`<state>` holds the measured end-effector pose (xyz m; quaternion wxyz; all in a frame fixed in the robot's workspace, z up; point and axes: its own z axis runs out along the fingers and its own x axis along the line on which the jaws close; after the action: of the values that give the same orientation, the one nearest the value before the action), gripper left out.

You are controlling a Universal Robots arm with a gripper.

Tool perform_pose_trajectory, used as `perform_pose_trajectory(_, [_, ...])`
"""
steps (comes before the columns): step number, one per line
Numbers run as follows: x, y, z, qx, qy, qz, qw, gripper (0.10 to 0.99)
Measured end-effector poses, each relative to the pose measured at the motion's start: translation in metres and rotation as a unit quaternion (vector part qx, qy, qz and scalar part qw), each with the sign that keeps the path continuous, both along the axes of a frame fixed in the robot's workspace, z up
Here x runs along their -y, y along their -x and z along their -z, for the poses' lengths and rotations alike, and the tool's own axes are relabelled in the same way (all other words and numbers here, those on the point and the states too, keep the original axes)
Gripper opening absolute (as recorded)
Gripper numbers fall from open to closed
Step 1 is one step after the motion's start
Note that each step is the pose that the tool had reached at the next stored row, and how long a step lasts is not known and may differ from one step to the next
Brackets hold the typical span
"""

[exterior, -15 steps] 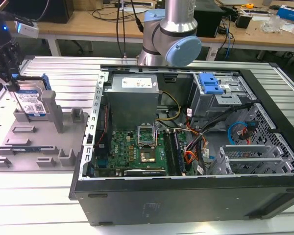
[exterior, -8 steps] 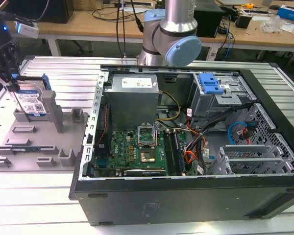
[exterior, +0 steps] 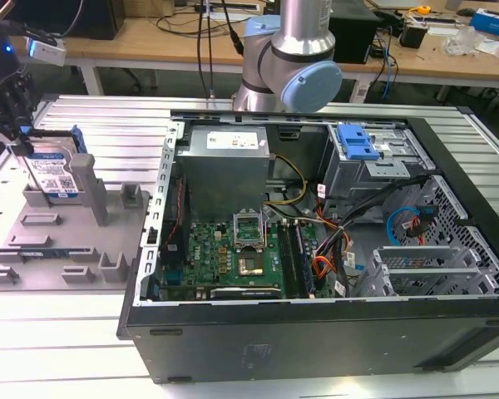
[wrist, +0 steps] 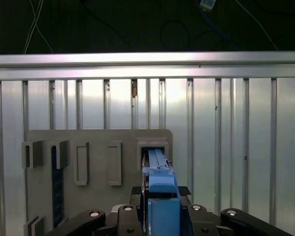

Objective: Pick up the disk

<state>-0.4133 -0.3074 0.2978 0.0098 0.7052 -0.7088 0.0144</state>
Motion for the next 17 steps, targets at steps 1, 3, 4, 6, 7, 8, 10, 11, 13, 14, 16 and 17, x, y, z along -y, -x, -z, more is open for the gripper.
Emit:
perform_pose_trajectory(1, [0.0, 0.0, -0.0002, 0.0001, 0.0, 0.0, 1.0, 0.365])
perform_pose_trajectory(3, [0.0, 0.0, -0.0036, 0.0001, 0.0, 0.0, 1.0, 0.365])
perform_pose_trajectory(4, [0.0, 0.0, -0.0054, 0.0, 0.0, 0.0, 1.0, 0.365])
perform_pose_trajectory(6, [0.0, 0.0, -0.0107, 0.0, 0.0, 0.0, 1.0, 0.365])
perform_pose_trajectory(7, [0.0, 0.0, -0.0148, 0.0001, 0.0, 0.0, 1.0, 0.365])
perform_pose_trajectory(8, [0.0, 0.0, -0.0184, 0.0, 0.0, 0.0, 1.0, 0.365])
perform_pose_trajectory(10, [0.0, 0.0, -0.0272, 0.0, 0.0, 0.0, 1.0, 0.365])
perform_pose_trajectory(11, [0.0, 0.0, -0.034, 0.0, 0.0, 0.0, 1.0, 0.365])
perform_pose_trajectory(13, [0.0, 0.0, -0.0442, 0.0, 0.0, 0.0, 1.0, 0.365])
perform_pose_trajectory(14, [0.0, 0.0, -0.049, 0.0, 0.0, 0.0, 1.0, 0.365])
perform_pose_trajectory(16, [0.0, 0.0, -0.06, 0.0, 0.0, 0.0, 1.0, 0.365])
perform_pose_trajectory(17, [0.0, 0.0, -0.0644, 0.0, 0.0, 0.0, 1.0, 0.365])
